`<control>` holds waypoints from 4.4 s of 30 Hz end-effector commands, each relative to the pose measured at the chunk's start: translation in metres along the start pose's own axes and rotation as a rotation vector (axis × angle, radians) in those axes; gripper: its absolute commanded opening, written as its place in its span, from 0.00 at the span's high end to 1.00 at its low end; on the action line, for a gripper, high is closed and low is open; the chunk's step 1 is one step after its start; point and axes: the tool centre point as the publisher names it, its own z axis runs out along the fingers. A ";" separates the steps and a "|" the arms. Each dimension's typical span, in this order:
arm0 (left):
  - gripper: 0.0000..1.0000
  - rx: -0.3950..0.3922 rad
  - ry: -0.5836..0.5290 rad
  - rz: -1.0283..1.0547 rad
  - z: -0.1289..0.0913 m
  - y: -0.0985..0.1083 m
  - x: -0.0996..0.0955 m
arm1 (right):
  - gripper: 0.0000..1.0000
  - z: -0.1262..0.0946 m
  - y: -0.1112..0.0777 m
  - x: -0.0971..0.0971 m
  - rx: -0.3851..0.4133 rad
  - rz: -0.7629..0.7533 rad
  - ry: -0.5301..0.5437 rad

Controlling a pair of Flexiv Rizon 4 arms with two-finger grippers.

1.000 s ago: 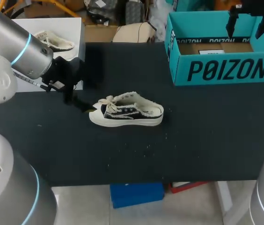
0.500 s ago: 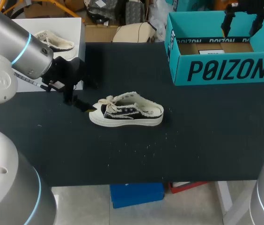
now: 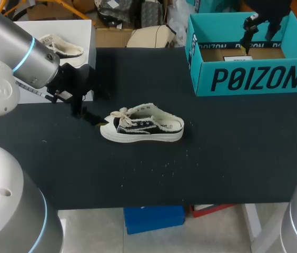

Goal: Take the shoe out of the shoebox, open the shoe tongue, remove and reinsert the insole, then place the shoe into the shoebox

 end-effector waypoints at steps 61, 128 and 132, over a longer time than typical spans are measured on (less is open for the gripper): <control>0.00 0.000 -0.004 0.001 0.002 0.000 0.000 | 0.00 0.135 0.002 0.210 -0.729 -0.956 0.348; 0.00 0.000 -0.004 0.001 0.002 0.000 0.000 | 0.00 0.266 0.038 0.240 -0.809 -0.684 0.449; 0.00 0.000 -0.004 0.001 0.002 0.000 0.000 | 0.00 0.268 0.038 0.241 -0.812 -0.681 0.453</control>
